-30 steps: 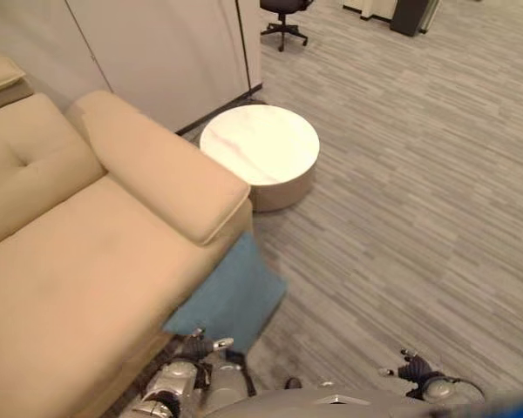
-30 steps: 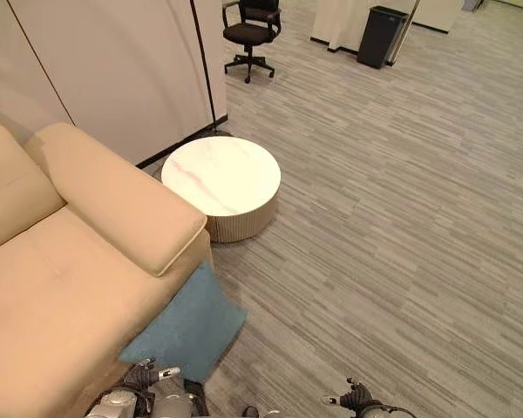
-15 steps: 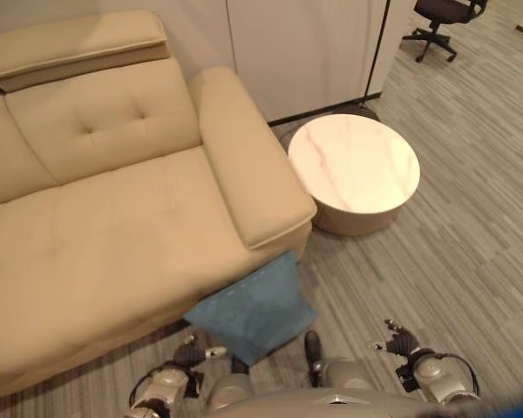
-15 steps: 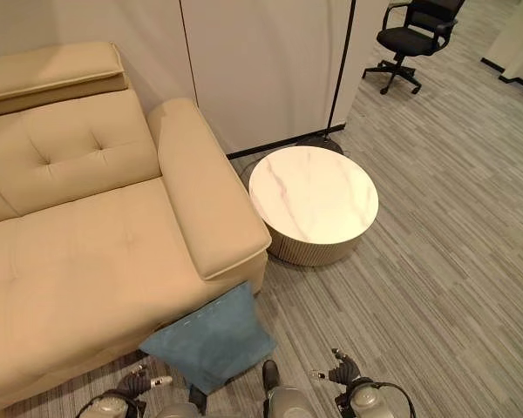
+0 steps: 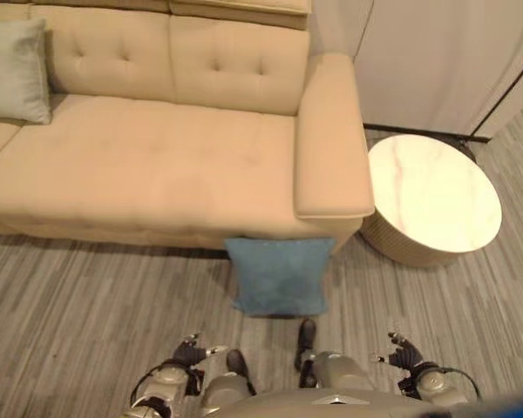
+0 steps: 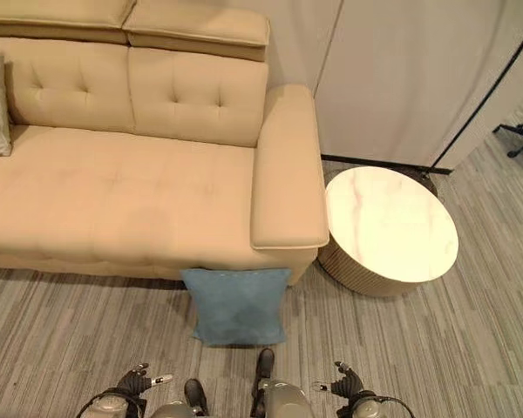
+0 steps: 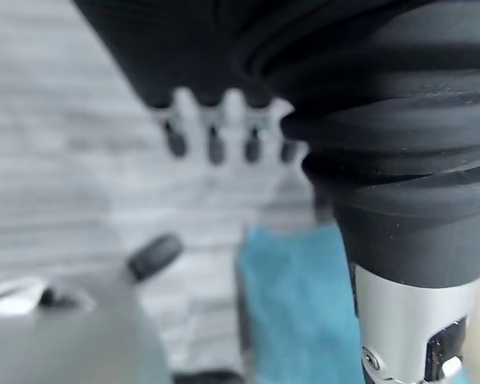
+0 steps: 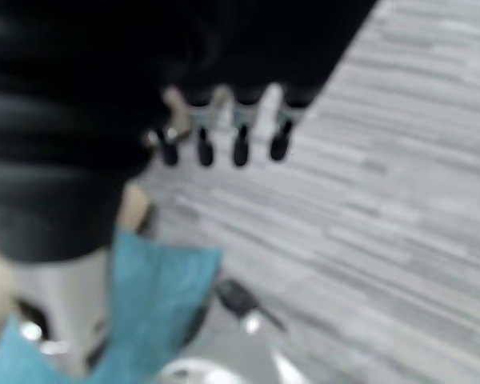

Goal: Pick up all the scattered cushions and arrange them neatly on the sofa.

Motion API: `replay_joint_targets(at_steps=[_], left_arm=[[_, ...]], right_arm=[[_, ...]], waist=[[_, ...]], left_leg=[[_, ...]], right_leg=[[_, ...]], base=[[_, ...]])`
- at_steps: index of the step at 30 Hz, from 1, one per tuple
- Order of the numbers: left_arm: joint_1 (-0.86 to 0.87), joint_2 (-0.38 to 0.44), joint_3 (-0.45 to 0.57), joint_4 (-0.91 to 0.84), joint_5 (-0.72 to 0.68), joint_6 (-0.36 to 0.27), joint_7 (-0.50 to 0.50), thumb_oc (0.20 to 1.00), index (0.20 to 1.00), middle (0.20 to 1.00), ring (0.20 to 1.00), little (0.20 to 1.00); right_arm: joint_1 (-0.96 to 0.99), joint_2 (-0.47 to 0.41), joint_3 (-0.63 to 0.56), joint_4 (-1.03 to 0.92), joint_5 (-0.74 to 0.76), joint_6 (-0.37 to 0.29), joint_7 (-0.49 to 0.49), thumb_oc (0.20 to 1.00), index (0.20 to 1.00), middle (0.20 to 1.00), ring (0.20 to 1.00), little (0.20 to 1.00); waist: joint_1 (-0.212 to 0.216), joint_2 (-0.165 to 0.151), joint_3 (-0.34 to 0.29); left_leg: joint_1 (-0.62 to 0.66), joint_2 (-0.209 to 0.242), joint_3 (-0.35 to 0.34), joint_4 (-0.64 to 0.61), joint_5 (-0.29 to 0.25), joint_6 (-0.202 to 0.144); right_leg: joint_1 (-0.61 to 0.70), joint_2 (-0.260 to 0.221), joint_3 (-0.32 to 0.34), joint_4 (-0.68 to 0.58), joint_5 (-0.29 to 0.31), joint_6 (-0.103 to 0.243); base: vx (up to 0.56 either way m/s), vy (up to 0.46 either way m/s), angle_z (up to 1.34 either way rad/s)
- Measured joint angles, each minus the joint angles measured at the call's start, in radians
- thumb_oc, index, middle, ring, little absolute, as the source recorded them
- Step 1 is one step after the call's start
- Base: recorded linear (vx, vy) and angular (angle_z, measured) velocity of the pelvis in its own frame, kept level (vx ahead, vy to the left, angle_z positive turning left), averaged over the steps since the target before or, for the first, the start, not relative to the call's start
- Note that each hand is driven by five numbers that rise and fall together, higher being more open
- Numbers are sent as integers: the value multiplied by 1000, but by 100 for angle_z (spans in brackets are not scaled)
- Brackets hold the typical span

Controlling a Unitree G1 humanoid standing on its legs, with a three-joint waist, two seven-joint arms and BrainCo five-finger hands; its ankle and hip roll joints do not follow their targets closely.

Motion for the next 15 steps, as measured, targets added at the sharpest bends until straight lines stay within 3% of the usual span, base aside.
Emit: replay_joint_targets(at_steps=[2, 5, 7, 9, 10, 13, 15], left_arm=[[-17, 18, -7, -47, -1, -4, 2, 1000, 1000, 1000, 1000, 1000], [-17, 32, -8, -67, -1, -9, 10, 1000, 1000, 1000, 1000, 1000], [-35, 36, -8, -68, -2, -13, 17, 1000, 1000, 1000, 1000, 1000], [-40, 34, -10, -66, -1, -17, 16, 1000, 1000, 1000, 1000, 1000], [-36, 29, -10, -64, -1, -17, 17, 1000, 1000, 1000, 1000, 1000], [-38, 26, -8, -63, 1, -17, 17, 1000, 1000, 1000, 1000, 1000], [-51, 22, -7, -65, 2, -19, 17, 1000, 1000, 1000, 1000, 1000]], right_arm=[[-23, -1, 13, -36, 0, -2, 0, 1000, 1000, 1000, 1000, 1000], [-40, -2, 23, -71, 0, -13, -1, 1000, 1000, 1000, 1000, 1000], [-48, -2, 27, -72, -1, -12, -1, 1000, 1000, 1000, 1000, 1000], [-54, -4, 27, -73, -1, -11, -1, 1000, 1000, 1000, 1000, 1000], [-65, -5, 27, -75, -2, -11, -1, 1000, 1000, 1000, 1000, 1000], [-76, -5, 31, -70, -2, -9, 0, 1000, 1000, 1000, 1000, 1000], [-72, -6, 32, -70, -3, -5, 1, 1000, 1000, 1000, 1000, 1000]], waist=[[7, -5, 10], [7, -5, 16], [7, -22, 24], [7, -21, 30], [4, -13, 40], [3, -2, 55], [-6, 13, 70]], left_leg=[[-30, 2, 17, 22, 10, 29], [-24, 0, 43, 31, -1, 46], [-15, -5, 44, 31, -4, 45], [-6, -16, 43, 32, -8, 42], [15, -11, 72, 20, -13, 41], [18, -1, 99, 16, -21, 51], [29, 6, 101, -3, -20, 53]], right_leg=[[-11, -5, 14, -25, 29, 37], [-2, -12, 21, -38, 40, 35], [-2, -14, 21, -23, 42, 36], [-3, -4, 40, -21, 62, 19], [-3, 5, 71, -22, 88, 34], [-4, 7, 77, -43, 134, 96], [-19, 1, 74, 15, 78, 108]], base=[[-29, 83, -10], [-10, 84, -16], [9, 123, -7], [15, 109, -32], [10, 104, -52], [23, 64, -33], [63, 52, 0]])
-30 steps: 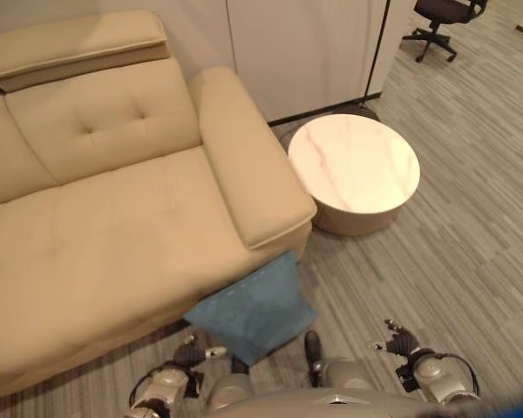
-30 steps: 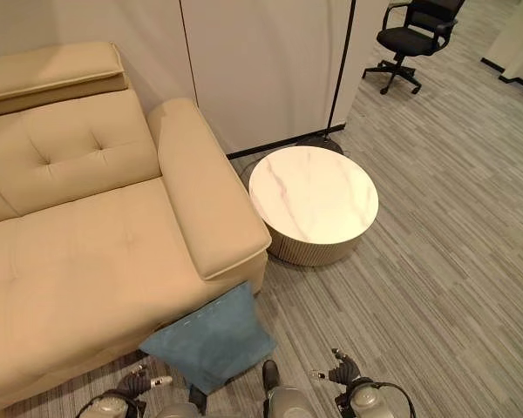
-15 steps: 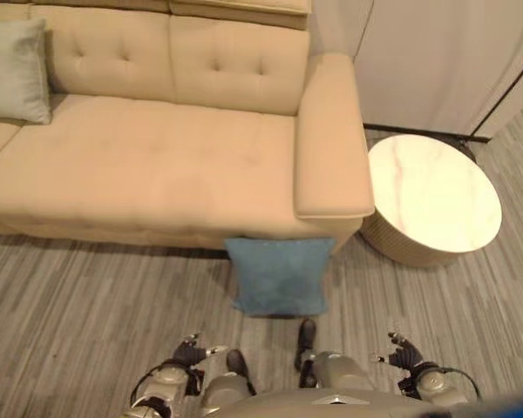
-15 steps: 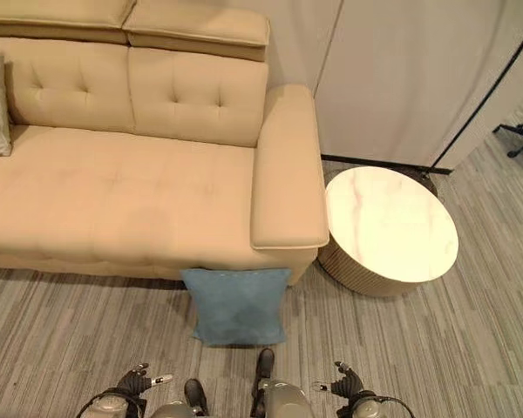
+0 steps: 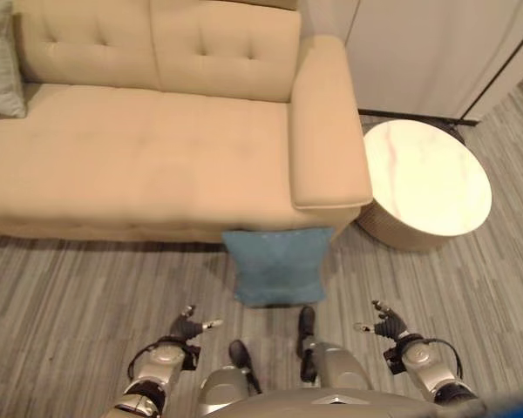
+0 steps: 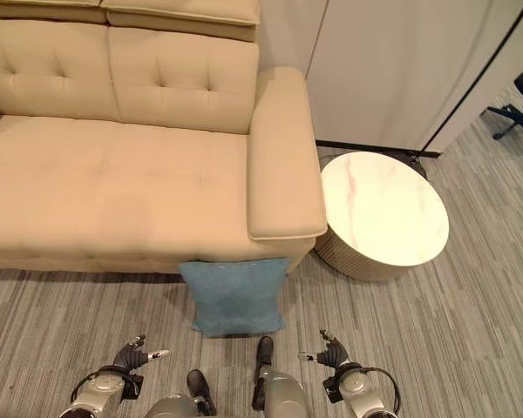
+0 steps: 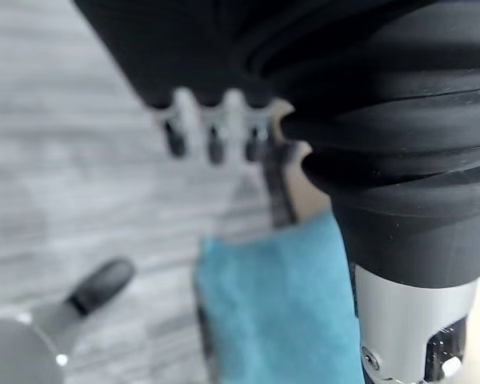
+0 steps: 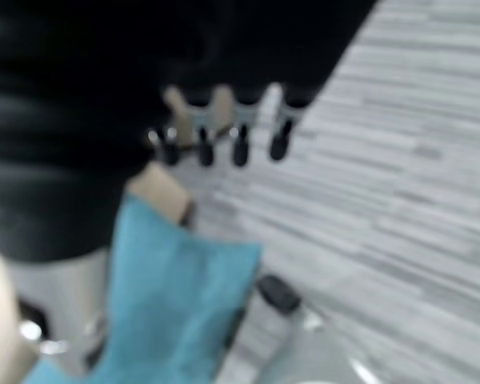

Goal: Pick up all the scattered cushions and arrange them neatly on the sofa.

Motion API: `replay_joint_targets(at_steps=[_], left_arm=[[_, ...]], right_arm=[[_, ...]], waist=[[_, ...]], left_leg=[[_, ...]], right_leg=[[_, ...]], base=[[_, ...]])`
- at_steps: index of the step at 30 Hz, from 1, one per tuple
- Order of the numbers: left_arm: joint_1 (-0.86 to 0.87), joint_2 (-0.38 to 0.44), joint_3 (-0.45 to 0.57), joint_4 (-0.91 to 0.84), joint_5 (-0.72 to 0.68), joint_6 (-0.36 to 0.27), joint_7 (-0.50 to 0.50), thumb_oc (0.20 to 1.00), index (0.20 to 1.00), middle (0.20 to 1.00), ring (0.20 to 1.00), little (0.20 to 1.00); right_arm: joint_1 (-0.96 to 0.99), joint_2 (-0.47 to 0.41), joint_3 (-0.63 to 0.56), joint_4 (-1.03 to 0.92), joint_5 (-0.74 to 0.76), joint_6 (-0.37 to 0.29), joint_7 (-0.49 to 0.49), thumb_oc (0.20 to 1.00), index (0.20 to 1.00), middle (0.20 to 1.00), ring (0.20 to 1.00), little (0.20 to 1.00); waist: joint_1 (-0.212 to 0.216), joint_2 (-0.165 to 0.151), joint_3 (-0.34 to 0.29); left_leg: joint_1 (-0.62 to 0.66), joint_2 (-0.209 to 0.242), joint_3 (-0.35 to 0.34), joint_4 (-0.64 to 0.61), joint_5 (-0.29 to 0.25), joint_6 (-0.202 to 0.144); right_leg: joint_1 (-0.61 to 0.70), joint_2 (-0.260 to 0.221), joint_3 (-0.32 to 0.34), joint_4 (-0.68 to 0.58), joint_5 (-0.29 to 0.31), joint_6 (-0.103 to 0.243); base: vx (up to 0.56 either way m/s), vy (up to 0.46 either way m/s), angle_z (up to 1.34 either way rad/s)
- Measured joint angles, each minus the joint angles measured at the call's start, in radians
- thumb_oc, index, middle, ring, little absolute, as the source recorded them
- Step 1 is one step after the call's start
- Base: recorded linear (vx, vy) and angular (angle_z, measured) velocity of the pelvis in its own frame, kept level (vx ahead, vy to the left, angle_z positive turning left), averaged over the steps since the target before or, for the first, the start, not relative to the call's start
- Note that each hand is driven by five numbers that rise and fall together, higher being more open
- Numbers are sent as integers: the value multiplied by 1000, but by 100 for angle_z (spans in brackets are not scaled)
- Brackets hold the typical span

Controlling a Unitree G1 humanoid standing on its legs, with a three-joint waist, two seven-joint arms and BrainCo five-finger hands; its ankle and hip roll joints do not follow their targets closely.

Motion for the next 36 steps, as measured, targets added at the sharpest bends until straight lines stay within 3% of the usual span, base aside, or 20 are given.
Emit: replay_joint_targets(at_steps=[2, 5, 6, 12, 13, 15, 17, 21, 22, 24, 26, 27, 28, 30, 33, 36], left_arm=[[22, 4, 3, 9, 8, 0, 0, 1000, 1000, 1000, 1000, 1000], [43, -3, 4, 62, 11, 6, 0, 1000, 1000, 1000, 1000, 1000], [47, -6, 1, 66, 12, 6, -1, 1000, 1000, 1000, 1000, 1000], [33, -42, -3, 70, 39, 3, -5, 1000, 1000, 1000, 1000, 1000], [33, -44, -2, 70, 39, 1, -5, 1000, 1000, 1000, 1000, 1000], [22, -46, -8, 73, 38, 2, -6, 1000, 1000, 1000, 1000, 1000], [35, -61, -14, 78, 38, 2, -8, 1000, 1000, 1000, 1000, 1000], [41, -65, -23, 83, 39, 4, -7, 1000, 1000, 1000, 1000, 1000], [41, -66, -24, 84, 39, 5, -7, 1000, 1000, 1000, 1000, 1000], [37, -53, -22, 84, 40, 5, -9, 1000, 1000, 1000, 1000, 1000], [46, -55, -22, 81, 40, 6, -9, 1000, 1000, 1000, 1000, 1000], [45, -49, -23, 78, 40, 5, -11, 1000, 1000, 1000, 1000, 1000], [37, -44, -22, 79, 40, 4, -12, 1000, 1000, 1000, 1000, 1000], [40, -42, -20, 75, 38, 5, -17, 1000, 1000, 1000, 1000, 1000], [31, -36, -17, 47, 33, 2, -14, 1000, 1000, 1000, 1000, 1000], [13, -27, -16, 10, 15, -1, 3, 1000, 1000, 1000, 1000, 1000]], right_arm=[[6, 0, 4, -3, 0, 0, 1, 1000, 1000, 1000, 1000, 1000], [-1, -3, -2, -7, -1, 0, 0, 1000, 1000, 1000, 1000, 1000], [7, -7, -1, -6, -1, 0, 0, 1000, 1000, 1000, 1000, 1000], [38, -56, -5, -9, -9, -2, 2, 1000, 1000, 1000, 1000, 1000], [23, -66, -5, -8, -8, -2, 2, 1000, 1000, 1000, 1000, 1000], [26, -73, -4, -1, -8, -3, 2, 1000, 1000, 1000, 1000, 1000], [30, -99, -5, -2, -8, -3, -2, 1000, 1000, 1000, 1000, 1000], [28, -104, -5, -1, -8, -4, -2, 1000, 1000, 1000, 1000, 1000], [31, -106, -5, -1, -8, -4, -2, 1000, 1000, 1000, 1000, 1000], [39, -81, -2, 0, -8, 0, -1, 1000, 1000, 1000, 1000, 1000], [39, -80, -3, 7, -9, 0, 0, 1000, 1000, 1000, 1000, 1000], [51, -68, -3, 19, -10, 5, 0, 1000, 1000, 1000, 1000, 1000], [42, -63, -5, 18, -11, 9, 0, 1000, 1000, 1000, 1000, 1000], [19, -62, -6, 4, -11, 5, -2, 1000, 1000, 1000, 1000, 1000], [15, -56, -5, 5, -10, 6, -1, 1000, 1000, 1000, 1000, 1000], [5, -48, 0, -9, -10, 5, -1, 1000, 1000, 1000, 1000, 1000]], waist=[[0, -15, -9], [-9, 2, -9], [-13, 15, -14], [-12, 73, -39], [0, 85, -44], [15, 72, -46], [10, 81, -58], [5, 76, -57], [-3, 80, -59], [-8, 45, -50], [-9, 59, -43], [-14, 29, -56], [-9, 17, -60], [-9, 35, -48], [0, 55, -34], [12, 51, -5]], left_leg=[[22, -7, 15, -21, 7, -15], [44, 9, 3, -22, 27, -35], [46, 16, -9, -16, 27, -37], [28, 64, -91, 75, 11, -63], [10, 78, -122, 117, 2, -80], [-32, 88, -199, 199, 14, -120], [-35, 101, -198, 141, 22, -137], [-35, 82, -235, 74, 18, -132], [-33, 85, -231, 69, 7, -125], [-22, 67, -220, 30, 25, -94], [-31, 79, -205, 26, 33, -76], [-38, 54, -194, 31, 33, -76], [-40, 40, -184, 34, 34, -73], [-42, 42, -169, 28, 38, -68], [-55, 26, -169, 29, 38, -62], [-70, 20, -171, 31, 41, -60]], right_leg=[[-26, -11, -12, 71, -95, -23], [17, -1, -59, 45, -99, -55], [32, 7, -63, 39, -96, -81], [108, 34, -104, 3, -129, -126], [107, 43, -113, 6, -136, -134], [125, 47, -108, -10, -142, -143], [120, 54, -115, -18, -144, -145], [84, 61, -106, -13, -143, -144], [78, 71, -106, -17, -141, -140], [47, 68, -65, -21, -130, -116], [28, 69, -65, 25, -129, -130], [5, 18, -41, 133, -184, -94], [-4, 20, -24, 126, -179, -120], [-2, 17, -14, 103, -157, -94], [-11, 1, -13, 104, -152, -92], [-23, -9, -16, 106, -149, -90]], base=[[138, -43, -16], [70, -100, -2], [55, -89, 18], [39, -135, 28], [12, -64, 21], [13, -2, 12], [54, 48, 21], [45, 61, -12], [41, 135, -22], [40, 174, -58], [15, 141, -30], [-7, 90, -8], [-12, 81, -17], [-12, 126, -22], [-24, 77, 5], [-57, 23, 7]])
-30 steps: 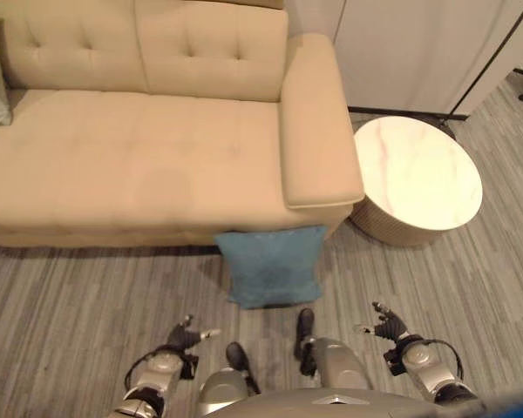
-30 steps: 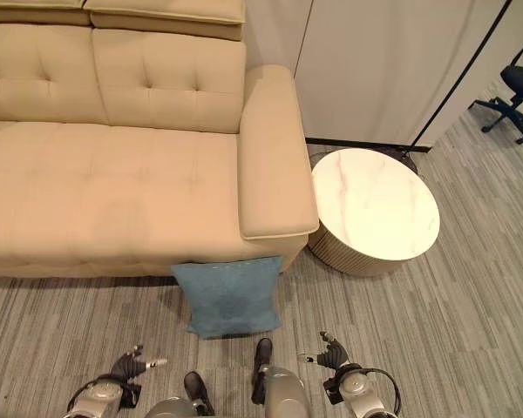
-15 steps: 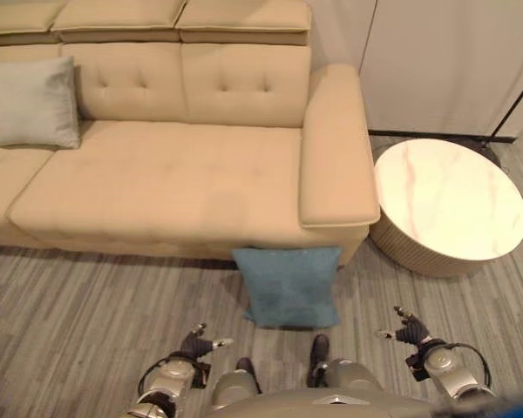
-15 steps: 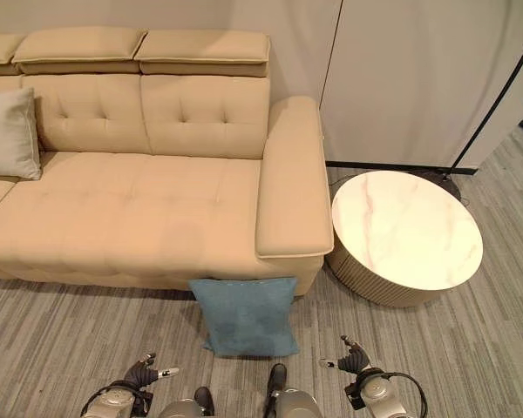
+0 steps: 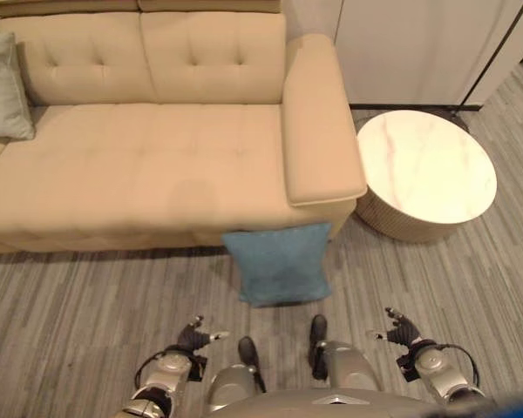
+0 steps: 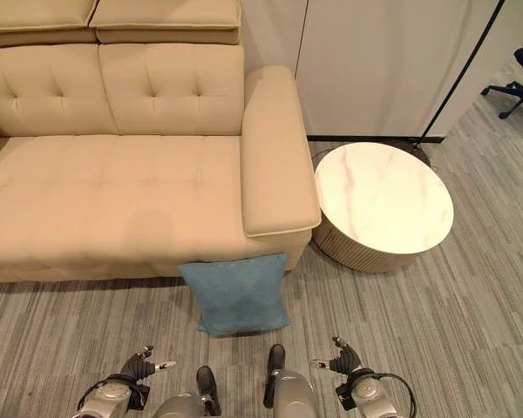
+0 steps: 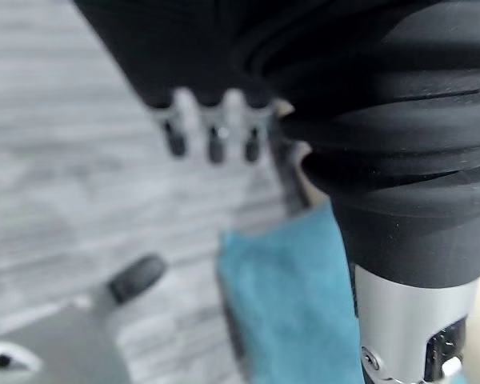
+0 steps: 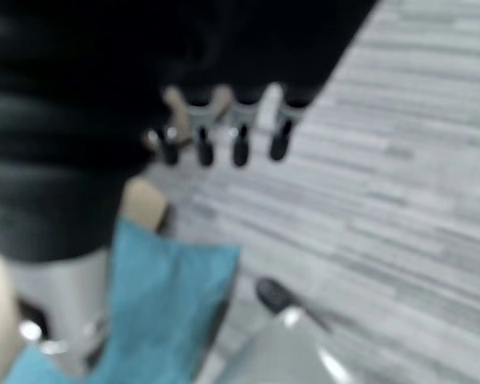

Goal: Pick up all the scattered cushions and arrange them neatly on the sofa.

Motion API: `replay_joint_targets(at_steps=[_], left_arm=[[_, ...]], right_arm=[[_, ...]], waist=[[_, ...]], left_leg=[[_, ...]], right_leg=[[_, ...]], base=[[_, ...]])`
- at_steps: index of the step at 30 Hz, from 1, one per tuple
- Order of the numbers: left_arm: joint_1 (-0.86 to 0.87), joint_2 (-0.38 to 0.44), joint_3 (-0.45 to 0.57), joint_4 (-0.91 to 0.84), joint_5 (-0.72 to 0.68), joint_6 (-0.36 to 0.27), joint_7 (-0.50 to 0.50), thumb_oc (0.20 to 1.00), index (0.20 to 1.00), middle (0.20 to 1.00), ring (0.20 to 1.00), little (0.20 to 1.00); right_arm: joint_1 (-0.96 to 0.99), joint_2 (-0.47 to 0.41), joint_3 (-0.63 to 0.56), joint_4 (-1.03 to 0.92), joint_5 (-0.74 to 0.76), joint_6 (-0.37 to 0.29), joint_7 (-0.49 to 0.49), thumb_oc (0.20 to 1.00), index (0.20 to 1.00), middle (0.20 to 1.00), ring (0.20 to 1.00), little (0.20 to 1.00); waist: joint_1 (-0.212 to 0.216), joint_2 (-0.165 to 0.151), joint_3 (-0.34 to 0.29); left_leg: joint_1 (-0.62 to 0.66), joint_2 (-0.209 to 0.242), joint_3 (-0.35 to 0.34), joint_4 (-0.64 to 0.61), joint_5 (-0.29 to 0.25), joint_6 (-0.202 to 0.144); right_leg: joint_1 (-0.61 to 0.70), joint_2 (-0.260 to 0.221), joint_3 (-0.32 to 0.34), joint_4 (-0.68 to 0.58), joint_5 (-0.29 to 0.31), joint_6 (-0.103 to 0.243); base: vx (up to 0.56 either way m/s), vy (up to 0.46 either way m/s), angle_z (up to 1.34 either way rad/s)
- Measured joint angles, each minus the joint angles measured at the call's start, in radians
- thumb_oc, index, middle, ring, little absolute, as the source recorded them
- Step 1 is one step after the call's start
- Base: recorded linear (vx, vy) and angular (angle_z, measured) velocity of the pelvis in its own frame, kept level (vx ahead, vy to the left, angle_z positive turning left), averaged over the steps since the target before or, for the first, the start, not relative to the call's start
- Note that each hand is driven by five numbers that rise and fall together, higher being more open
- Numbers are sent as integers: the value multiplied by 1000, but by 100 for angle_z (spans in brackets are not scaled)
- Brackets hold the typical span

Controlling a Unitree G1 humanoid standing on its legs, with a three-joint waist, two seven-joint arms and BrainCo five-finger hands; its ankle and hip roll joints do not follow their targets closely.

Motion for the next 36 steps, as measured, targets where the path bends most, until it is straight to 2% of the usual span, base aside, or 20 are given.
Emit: replay_joint_targets(at_steps=[4, 7, 9, 12, 15, 18, 20, 21, 22, 24, 26, 29, 31, 36], left_arm=[[-40, 12, -1, -24, -21, -5, 21, 1000, 1000, 1000, 1000, 1000], [-119, 29, 1, -98, -71, -21, 73, 1000, 1000, 1000, 1000, 1000], [-227, 29, 15, -141, -131, -34, 112, 1000, 1000, 1000, 1000, 1000], [-361, 37, 16, -164, -211, -65, 164, 1000, 1000, 1000, 1000, 1000], [-449, 54, 4, -158, -270, -69, 203, 1000, 1000, 1000, 1000, 1000], [-622, 112, -52, -158, -306, -85, 247, 1000, 1000, 1000, 1000, 1000], [-718, 134, -69, -133, -321, -93, 263, 1000, 1000, 1000, 1000, 1000], [-767, 147, -80, -127, -332, -92, 276, 1000, 1000, 1000, 1000, 1000], [-848, 162, -107, -126, -334, -94, 299, 1000, 1000, 1000, 1000, 1000], [-876, 161, -114, -125, -334, -95, 306, 1000, 1000, 1000, 1000, 1000], [-894, 167, -148, -109, -334, -93, 310, 1000, 1000, 1000, 1000, 1000], [-992, 199, -148, -94, -334, -89, 360, 1000, 1000, 1000, 1000, 1000], [-990, 200, -127, -100, -334, -88, 393, 1000, 1000, 1000, 1000, 1000], [-978, 201, -123, -86, -334, -80, 432, 1000, 1000, 1000, 1000, 1000]], right_arm=[[-55, 1, 12, -24, 0, -1, -7, 1000, 1000, 1000, 1000, 1000], [-164, -7, 41, -79, 4, -1, -30, 1000, 1000, 1000, 1000, 1000], [-273, -4, 48, -110, 16, -5, -57, 1000, 1000, 1000, 1000, 1000], [-424, -17, 102, -130, 35, -19, -97, 1000, 1000, 1000, 1000, 1000], [-550, -33, 161, -132, 45, -22, -134, 1000, 1000, 1000, 1000, 1000], [-756, -65, 187, -125, 64, -21, -192, 1000, 1000, 1000, 1000, 1000], [-870, -75, 186, -84, 74, -22, -216, 1000, 1000, 1000, 1000, 1000], [-919, -77, 183, -60, 86, -21, -231, 1000, 1000, 1000, 1000, 1000], [-1009, -80, 162, -31, 112, -21, -266, 1000, 1000, 1000, 1000, 1000], [-1046, -81, 157, -28, 122, -20, -283, 1000, 1000, 1000, 1000, 1000], [-1075, -87, 176, 14, 129, -19, -297, 1000, 1000, 1000, 1000, 1000], [-1152, -138, 147, 48, 130, -4, -357, 1000, 1000, 1000, 1000, 1000], [-1153, -138, 141, 48, 129, 6, -397, 1000, 1000, 1000, 1000, 1000], [-1154, -143, 153, 49, 130, 23, -415, 1000, 1000, 1000, 1000, 1000]], waist=[[6, -17, 45], [19, -28, 144], [34, -19, 222], [33, -14, 288], [28, -12, 299], [12, -11, 317], [5, -11, 323], [-1, -10, 325], [0, -9, 330], [-2, -10, 332], [-4, -8, 330], [-8, -6, 330], [-11, -5, 330], [-19, -5, 329]], left_leg=[[-71, -1, -5, 31, 0, 4], [-178, 3, -20, 89, 13, 19], [-256, 10, -34, 130, 16, 22], [-378, 16, -63, 166, 21, 4], [-471, 21, -72, 194, 31, 5], [-655, 31, -92, 295, 24, 16], [-758, 33, -100, 349, 22, 16], [-820, 37, -105, 391, 12, 20], [-935, 55, -112, 505, -26, 24], [-991, 70, -110, 574, -55, 28], [-1033, 80, -108, 636, -85, 33], [-1185, 99, -106, 753, -116, 36], [-1230, 103, -106, 776, -126, 38], [-1249, 108, -100, 772, -128, 38]], right_leg=[[-53, -8, -7, 3, 12, -8], [-129, -12, -15, 12, 39, -15], [-186, -17, -34, 29, 53, -32], [-292, -24, -54, 63, 49, -38], [-384, -30, -58, 105, 47, -47], [-559, -49, -65, 205, 25, -80], [-660, -61, -66, 260, 17, -91], [-718, -66, -65, 293, 10, -101], [-818, -70, -61, 372, -10, -132], [-871, -70, -51, 420, -23, -148], [-916, -72, -33, 476, -48, -141], [-1069, -81, -14, 575, -68, -144], [-1116, -80, -8, 595, -69, -144], [-1145, -75, 0, 592, -67, -142]], base=[[-128, -15, 8], [-189, -48, 13], [-199, -68, 23], [-120, -64, 30], [-94, -36, 10], [-96, -31, 18], [-12, -11, 13], [12, -4, 3], [28, -2, -6], [46, -20, -13], [57, -26, -13], [68, -18, -5], [51, -10, -8], [31, -35, -4]])
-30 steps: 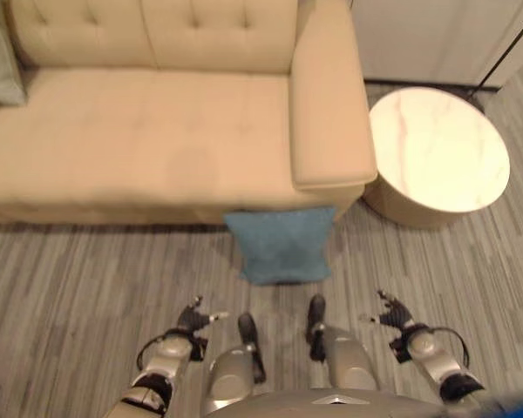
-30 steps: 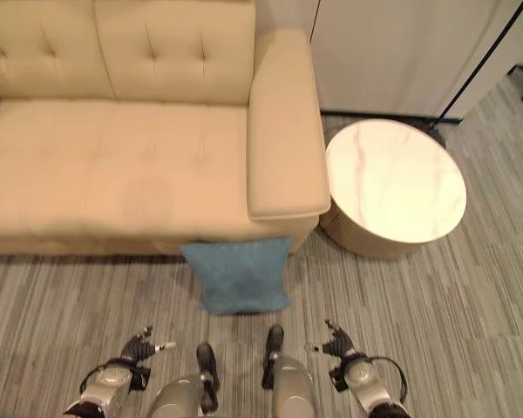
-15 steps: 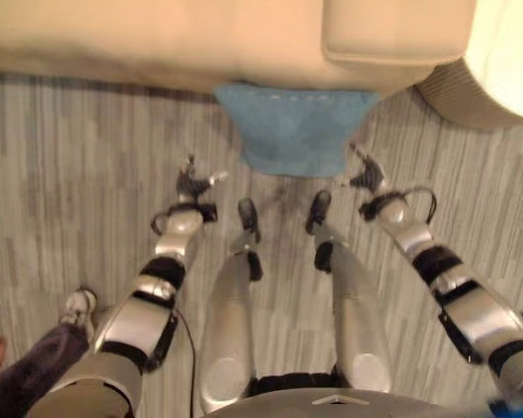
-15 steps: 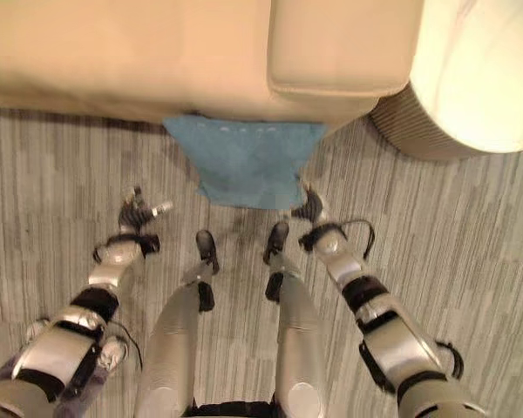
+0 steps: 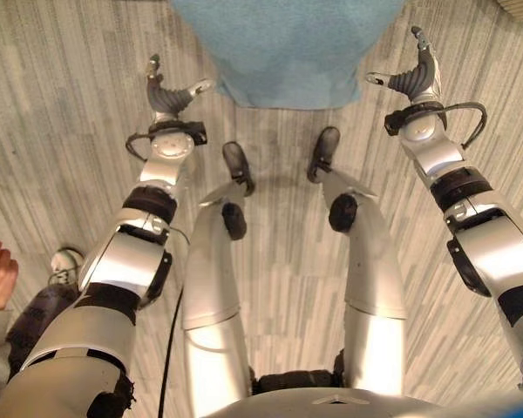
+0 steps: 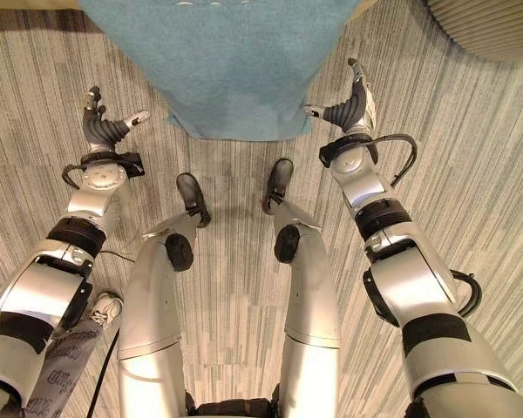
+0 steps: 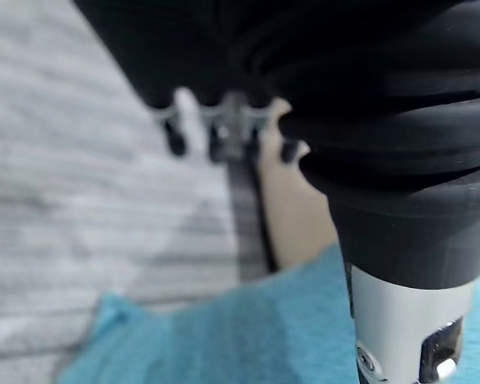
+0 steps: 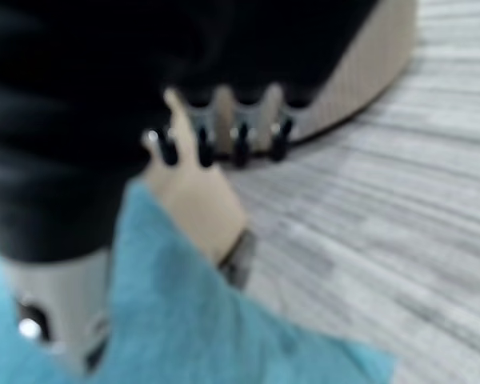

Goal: Pick up all the scattered cushions and arrange them neatly on the sofa.

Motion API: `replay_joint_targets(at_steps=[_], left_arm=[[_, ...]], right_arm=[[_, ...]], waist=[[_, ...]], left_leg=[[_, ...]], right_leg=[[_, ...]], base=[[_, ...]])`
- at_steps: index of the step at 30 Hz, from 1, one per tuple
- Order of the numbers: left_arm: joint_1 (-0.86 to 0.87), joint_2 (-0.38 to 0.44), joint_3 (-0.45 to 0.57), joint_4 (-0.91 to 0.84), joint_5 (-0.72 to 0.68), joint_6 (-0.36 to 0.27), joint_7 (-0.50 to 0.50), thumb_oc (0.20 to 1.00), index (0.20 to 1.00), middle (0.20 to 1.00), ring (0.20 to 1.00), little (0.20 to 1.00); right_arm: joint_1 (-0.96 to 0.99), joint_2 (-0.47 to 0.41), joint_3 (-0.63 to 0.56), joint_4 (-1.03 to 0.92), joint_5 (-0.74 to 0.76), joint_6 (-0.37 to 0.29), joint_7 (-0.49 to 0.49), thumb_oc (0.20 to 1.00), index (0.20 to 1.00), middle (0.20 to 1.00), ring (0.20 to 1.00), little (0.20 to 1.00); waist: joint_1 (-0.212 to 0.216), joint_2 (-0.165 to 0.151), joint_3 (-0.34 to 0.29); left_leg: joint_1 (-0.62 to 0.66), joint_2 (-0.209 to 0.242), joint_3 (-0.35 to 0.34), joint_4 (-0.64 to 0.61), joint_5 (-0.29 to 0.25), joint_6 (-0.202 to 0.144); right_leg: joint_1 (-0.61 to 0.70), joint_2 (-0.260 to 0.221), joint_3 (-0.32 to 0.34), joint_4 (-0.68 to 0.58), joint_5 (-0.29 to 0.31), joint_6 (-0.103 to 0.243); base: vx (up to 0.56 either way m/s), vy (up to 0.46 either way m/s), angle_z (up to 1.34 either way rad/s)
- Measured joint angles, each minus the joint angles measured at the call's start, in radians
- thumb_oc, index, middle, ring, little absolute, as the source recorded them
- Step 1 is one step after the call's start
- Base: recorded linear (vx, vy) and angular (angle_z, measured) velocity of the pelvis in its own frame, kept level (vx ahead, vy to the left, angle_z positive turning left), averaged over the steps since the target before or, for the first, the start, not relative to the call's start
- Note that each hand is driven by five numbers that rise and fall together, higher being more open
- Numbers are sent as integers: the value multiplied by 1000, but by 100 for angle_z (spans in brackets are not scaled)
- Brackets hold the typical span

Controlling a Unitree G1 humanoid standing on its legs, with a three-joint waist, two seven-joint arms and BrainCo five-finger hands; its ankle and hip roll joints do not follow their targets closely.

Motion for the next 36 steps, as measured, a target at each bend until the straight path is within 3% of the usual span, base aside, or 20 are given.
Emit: replay_joint_targets(at_steps=[17, 27, 30, 36], left_arm=[[-280, 70, -122, 116, -88, 22, -7, 1000, 1000, 1000, 1000, 1000], [-316, 102, -187, 28, -167, 11, -91, 1000, 1000, 1000, 1000, 1000], [-359, 104, -252, 33, -164, 14, -89, 1000, 1000, 1000, 1000, 1000], [-385, 99, -274, 36, -160, 21, -66, 1000, 1000, 1000, 1000, 1000]], right_arm=[[-224, -20, 52, 119, 192, 0, 34, 1000, 1000, 1000, 1000, 1000], [-249, -21, 127, 38, 195, 0, 55, 1000, 1000, 1000, 1000, 1000], [-253, -36, 165, -4, 195, 2, 64, 1000, 1000, 1000, 1000, 1000], [-255, -24, 172, -43, 196, 10, 72, 1000, 1000, 1000, 1000, 1000]], waist=[[18, 1, -2], [12, 3, -8], [12, 3, -8], [14, 4, -7]], left_leg=[[-112, 1, 19, 49, -12, 16], [-173, 11, 22, 85, -20, 21], [-178, 14, 20, 98, -26, 24], [-210, 40, 16, 164, -60, 31]], right_leg=[[-122, -7, 21, 47, -2, -36], [-181, 2, 34, 54, 8, -23], [-182, 5, 34, 54, 8, -26], [-202, 19, 38, 90, 6, -28]], base=[[1, -1, 0], [12, 11, -4], [13, 13, -4], [13, 5, -11]])
